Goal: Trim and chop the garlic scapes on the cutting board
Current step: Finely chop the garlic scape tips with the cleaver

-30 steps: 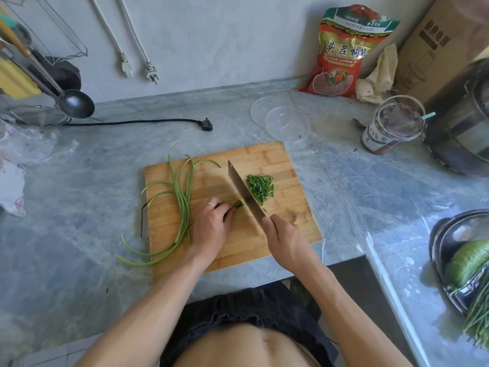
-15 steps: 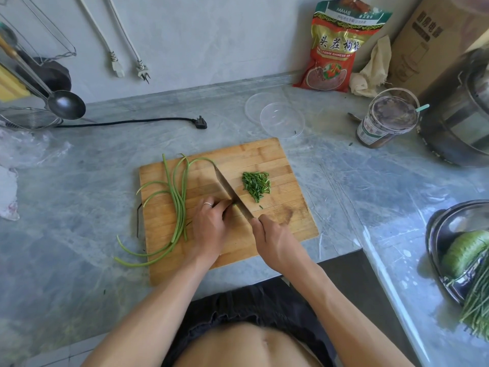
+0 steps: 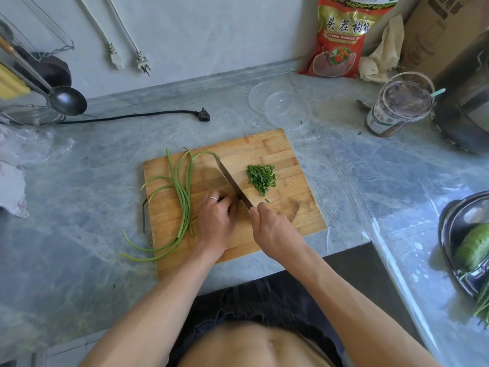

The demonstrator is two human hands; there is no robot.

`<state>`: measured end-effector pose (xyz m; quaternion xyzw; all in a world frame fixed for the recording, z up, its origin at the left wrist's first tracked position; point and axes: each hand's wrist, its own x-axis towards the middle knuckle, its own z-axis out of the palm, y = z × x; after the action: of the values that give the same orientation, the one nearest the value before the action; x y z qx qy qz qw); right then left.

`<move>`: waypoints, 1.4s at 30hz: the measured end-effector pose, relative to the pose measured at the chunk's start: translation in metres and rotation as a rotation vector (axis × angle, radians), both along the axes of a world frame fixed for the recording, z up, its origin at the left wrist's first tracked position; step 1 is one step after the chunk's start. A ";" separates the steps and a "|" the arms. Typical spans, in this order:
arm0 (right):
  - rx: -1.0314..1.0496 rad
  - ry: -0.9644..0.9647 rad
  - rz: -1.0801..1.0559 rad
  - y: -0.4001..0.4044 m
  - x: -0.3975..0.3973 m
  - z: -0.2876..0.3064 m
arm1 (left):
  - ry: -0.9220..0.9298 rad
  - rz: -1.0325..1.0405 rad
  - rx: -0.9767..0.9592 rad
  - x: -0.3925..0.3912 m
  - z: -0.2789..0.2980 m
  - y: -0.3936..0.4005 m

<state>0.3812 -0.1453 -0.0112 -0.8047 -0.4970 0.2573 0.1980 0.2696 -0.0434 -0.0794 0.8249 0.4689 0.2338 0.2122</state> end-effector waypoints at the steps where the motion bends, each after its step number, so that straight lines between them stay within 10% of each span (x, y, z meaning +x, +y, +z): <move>1: -0.010 -0.005 -0.005 -0.005 -0.001 0.001 | 0.002 0.006 -0.005 0.000 0.000 -0.001; 42: -0.015 0.033 -0.056 0.011 -0.006 0.004 | -0.015 0.030 -0.028 0.003 0.000 -0.001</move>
<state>0.3751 -0.1341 -0.0073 -0.8155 -0.4691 0.2685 0.2071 0.2731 -0.0443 -0.0792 0.8129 0.4830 0.2365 0.2235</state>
